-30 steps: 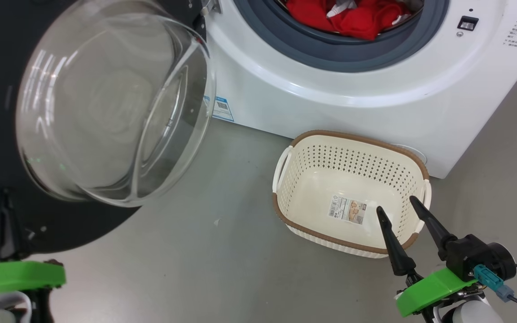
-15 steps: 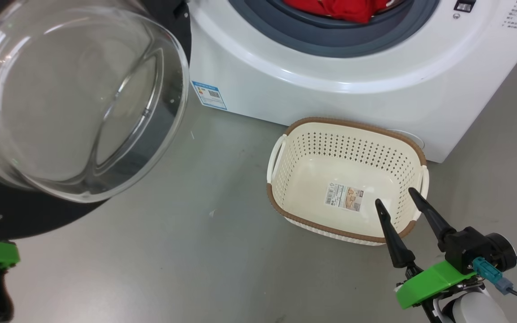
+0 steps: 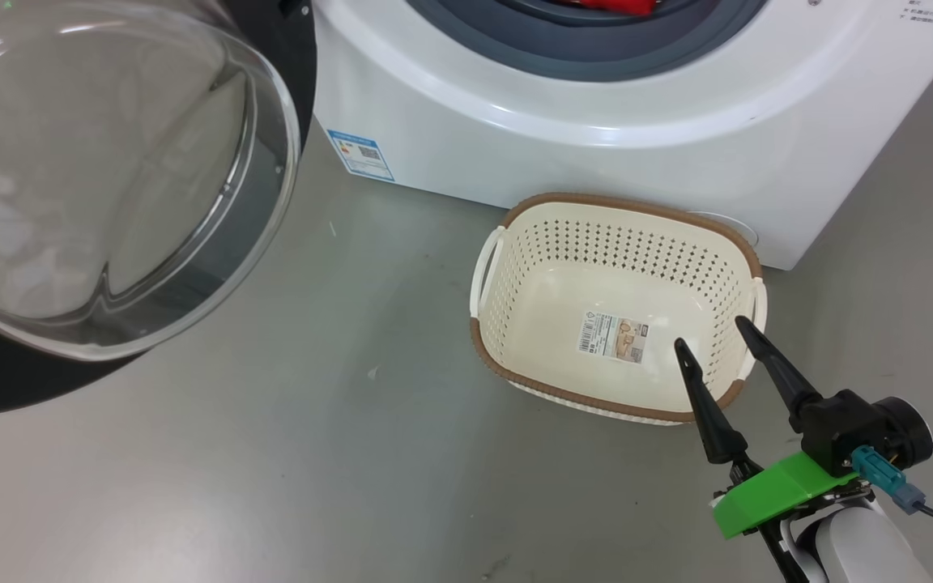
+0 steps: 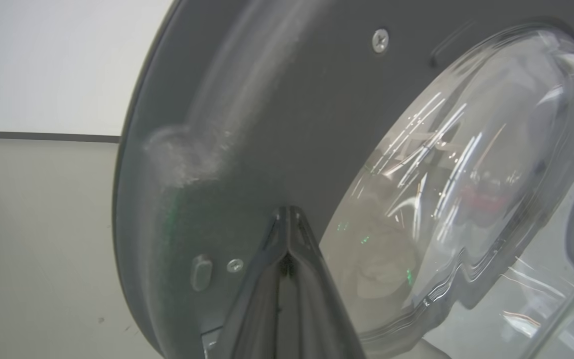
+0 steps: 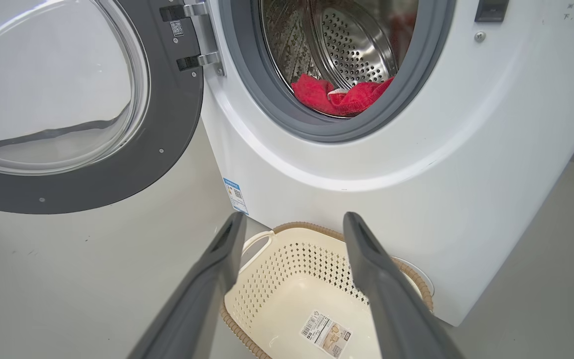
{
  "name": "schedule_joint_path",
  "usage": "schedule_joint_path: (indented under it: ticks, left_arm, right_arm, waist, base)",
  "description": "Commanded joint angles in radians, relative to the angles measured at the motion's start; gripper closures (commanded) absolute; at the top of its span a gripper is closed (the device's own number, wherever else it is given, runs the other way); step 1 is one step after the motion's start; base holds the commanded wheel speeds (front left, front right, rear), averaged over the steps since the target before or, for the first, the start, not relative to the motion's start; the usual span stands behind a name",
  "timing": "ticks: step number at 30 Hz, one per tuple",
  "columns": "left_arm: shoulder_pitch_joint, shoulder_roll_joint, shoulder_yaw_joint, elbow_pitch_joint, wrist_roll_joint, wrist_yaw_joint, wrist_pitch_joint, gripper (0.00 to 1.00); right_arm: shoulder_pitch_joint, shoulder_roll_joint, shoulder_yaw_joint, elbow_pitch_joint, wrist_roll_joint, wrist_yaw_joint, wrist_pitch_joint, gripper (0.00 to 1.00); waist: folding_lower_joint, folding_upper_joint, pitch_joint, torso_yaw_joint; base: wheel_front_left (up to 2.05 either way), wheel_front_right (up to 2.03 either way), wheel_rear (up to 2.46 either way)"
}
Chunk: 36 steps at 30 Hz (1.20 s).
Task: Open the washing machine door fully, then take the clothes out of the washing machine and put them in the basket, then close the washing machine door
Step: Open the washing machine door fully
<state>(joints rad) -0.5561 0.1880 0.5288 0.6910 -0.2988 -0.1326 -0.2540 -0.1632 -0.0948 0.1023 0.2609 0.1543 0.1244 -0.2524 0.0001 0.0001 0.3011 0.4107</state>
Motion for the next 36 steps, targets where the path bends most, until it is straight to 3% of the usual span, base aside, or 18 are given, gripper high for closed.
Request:
schedule_joint_path:
  ticks: [1, 16, 31, 33, 35, 36]
  left_arm:
    - [-0.019, 0.07, 0.033, -0.015, 0.01, 0.002, -0.008, 1.0]
    - [0.02, 0.041, -0.016, -0.032, -0.012, 0.002, -0.008, 1.0]
    - [0.189, -0.027, -0.111, -0.176, -0.026, 0.002, -0.008, 1.0]
    - [0.219, -0.035, -0.123, -0.197, -0.027, 0.002, -0.008, 0.77]
    - [0.246, -0.042, -0.135, -0.216, -0.03, 0.002, -0.008, 0.67]
    - [0.258, -0.045, -0.141, -0.225, -0.036, 0.002, -0.008, 0.56]
  right_arm:
    - [-0.017, 0.0, 0.026, -0.022, -0.005, 0.006, -0.009, 0.0]
    - [-0.005, 0.005, 0.02, -0.019, 0.001, 0.006, -0.009, 0.0]
    - [0.029, 0.013, 0.017, -0.023, 0.026, 0.006, -0.009, 0.0]
    - [0.037, 0.015, 0.014, -0.026, 0.031, 0.006, -0.009, 0.0]
    - [0.045, 0.016, 0.011, -0.028, 0.035, 0.006, -0.009, 0.0]
    - [0.048, 0.017, 0.01, -0.03, 0.037, 0.006, -0.009, 0.0]
  waist:
    - [0.0, -0.0001, 0.0, -0.002]
    - [0.0, -0.0001, -0.036, 0.003]
    - [0.0, -0.0001, -0.112, -0.007]
    - [0.0, -0.0001, -0.123, -0.012]
    - [0.0, -0.0001, -0.132, -0.017]
    - [0.0, -0.0001, -0.137, -0.021]
  base:
    - [0.0, 0.0, 0.0]
    - [0.0, 0.0, 0.0]
    - [0.0, 0.0, 0.0]
    - [0.0, 0.0, 0.0]
    - [0.0, 0.0, 0.0]
    - [0.0, 0.0, 0.0]
